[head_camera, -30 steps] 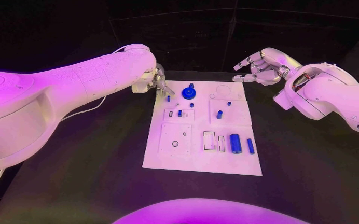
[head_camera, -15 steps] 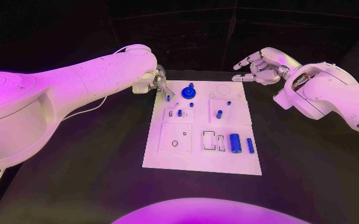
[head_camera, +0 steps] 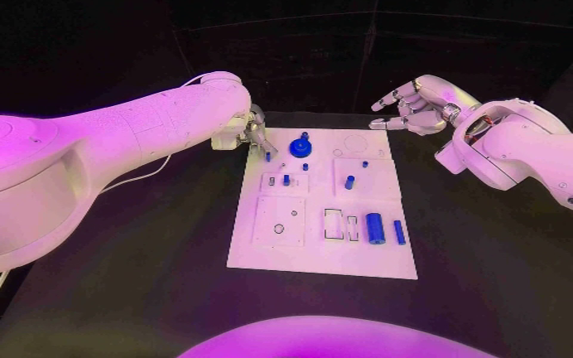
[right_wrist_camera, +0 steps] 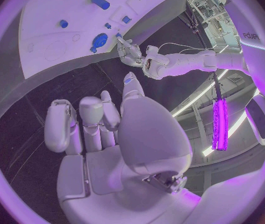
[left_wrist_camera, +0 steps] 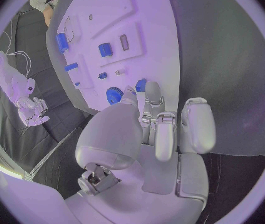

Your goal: Assemble the parts on the task board

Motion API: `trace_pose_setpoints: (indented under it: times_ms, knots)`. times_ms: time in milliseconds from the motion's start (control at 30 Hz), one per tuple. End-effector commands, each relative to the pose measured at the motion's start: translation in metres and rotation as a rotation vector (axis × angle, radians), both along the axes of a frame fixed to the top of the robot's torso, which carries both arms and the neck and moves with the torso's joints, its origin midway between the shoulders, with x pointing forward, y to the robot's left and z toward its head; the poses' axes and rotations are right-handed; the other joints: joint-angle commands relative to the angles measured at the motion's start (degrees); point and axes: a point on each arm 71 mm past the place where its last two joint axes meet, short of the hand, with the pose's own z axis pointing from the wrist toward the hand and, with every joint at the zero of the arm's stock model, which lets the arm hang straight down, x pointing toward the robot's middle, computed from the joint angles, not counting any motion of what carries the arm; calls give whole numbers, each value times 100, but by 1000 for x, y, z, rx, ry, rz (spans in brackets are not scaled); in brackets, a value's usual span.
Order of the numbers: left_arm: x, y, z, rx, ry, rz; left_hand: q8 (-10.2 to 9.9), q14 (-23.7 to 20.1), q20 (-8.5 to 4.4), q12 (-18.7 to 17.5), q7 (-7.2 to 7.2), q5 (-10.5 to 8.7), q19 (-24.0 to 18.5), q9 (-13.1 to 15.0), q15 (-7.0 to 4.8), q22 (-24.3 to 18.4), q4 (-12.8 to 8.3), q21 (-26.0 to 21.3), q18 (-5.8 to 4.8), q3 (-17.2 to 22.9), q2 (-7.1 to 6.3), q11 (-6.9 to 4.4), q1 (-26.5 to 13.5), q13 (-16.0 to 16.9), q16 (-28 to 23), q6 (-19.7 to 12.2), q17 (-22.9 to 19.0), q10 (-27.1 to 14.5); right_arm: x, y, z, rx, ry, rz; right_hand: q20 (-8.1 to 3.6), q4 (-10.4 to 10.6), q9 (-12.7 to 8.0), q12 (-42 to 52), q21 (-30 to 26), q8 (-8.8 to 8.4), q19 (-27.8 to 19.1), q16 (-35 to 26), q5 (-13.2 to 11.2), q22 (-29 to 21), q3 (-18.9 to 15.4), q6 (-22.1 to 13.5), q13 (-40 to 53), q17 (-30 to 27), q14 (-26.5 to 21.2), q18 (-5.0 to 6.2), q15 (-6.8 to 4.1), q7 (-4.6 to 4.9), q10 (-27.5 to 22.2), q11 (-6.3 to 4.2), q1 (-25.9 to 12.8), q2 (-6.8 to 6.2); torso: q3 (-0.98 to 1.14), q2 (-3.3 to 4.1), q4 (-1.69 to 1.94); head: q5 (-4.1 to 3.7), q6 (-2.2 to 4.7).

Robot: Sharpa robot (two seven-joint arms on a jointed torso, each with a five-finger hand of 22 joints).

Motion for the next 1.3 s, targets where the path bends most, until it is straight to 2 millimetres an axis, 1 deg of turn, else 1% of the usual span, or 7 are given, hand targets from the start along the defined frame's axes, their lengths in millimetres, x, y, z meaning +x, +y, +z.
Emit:
trace_pose_setpoints:
  times_ms: [33,567,833,1000,1100,1267,1300]
  knots:
    - [1,-2,1,-13,-8,-8,-45,606,-9,4,0,14,39,-22,-1,10,-66,23,-3,45,24,-4,121,-10,18,52,1509,59,0,1,2,1,-5,12,-11,0,-4,-13,-21,16,-28,-23,17,-4,-30,-15,10,5,8,48,-8,-4,-19,5,2,38,3,1,1,0,-6]
    - [-1,-4,0,-17,12,-31,-106,606,-31,-57,-62,11,22,-139,-30,12,-430,3,1,431,311,-57,721,-78,18,120,1509,78,0,1,2,0,-4,13,-11,-2,-3,-5,-20,21,-26,-23,25,-2,-32,-10,17,8,9,47,-8,-5,-13,4,11,43,2,-2,3,-8,-28]
    - [0,-2,1,-27,1,-23,-168,606,-60,-154,-79,15,18,-207,-56,24,-843,1,0,876,412,-79,1254,-153,18,105,1509,76,0,1,2,0,-5,12,-11,-2,-3,-5,-20,21,-26,-23,25,-2,-32,-10,17,8,9,47,-8,-5,-13,4,11,43,1,1,6,-14,-35]
    - [0,-1,2,-49,-21,-11,-161,606,-63,-212,-73,18,14,-207,-53,18,-984,-13,3,1105,330,-76,1333,-205,18,131,1509,116,0,0,2,0,-5,11,-11,-2,-3,-5,-20,21,-26,-23,25,-2,-32,-10,17,8,9,47,-8,-5,-13,4,11,43,0,-2,6,-9,-29]
    - [0,0,3,-80,-32,5,-150,606,-60,-268,-70,30,15,-192,-53,20,-1095,-21,3,1401,200,-71,1326,-259,18,140,1509,175,0,0,2,0,-5,9,-11,-2,-3,-5,-20,21,-26,-23,25,-2,-32,-10,17,8,9,47,-8,-5,-13,4,11,43,2,-3,8,-6,-29]
    - [-3,3,5,-124,-56,26,-117,606,-58,-219,-76,72,18,-156,-57,19,-1207,-40,8,2017,-86,-75,1105,-206,18,173,1509,320,0,-2,2,-1,-6,6,-11,-2,-1,1,-23,25,-28,-24,29,-5,-35,-5,23,8,10,48,-9,-6,-10,3,14,46,7,-7,13,-3,-24]
    - [-5,3,6,-134,-61,29,-114,606,-55,-212,-87,85,23,-147,-58,25,-1245,-40,5,2219,-200,-78,1023,-199,18,169,1509,348,0,-2,2,-1,-6,5,-11,-2,-1,1,-23,25,-28,-24,29,-6,-35,-4,23,8,10,48,-9,-7,-9,3,14,47,11,-9,15,-6,-24]
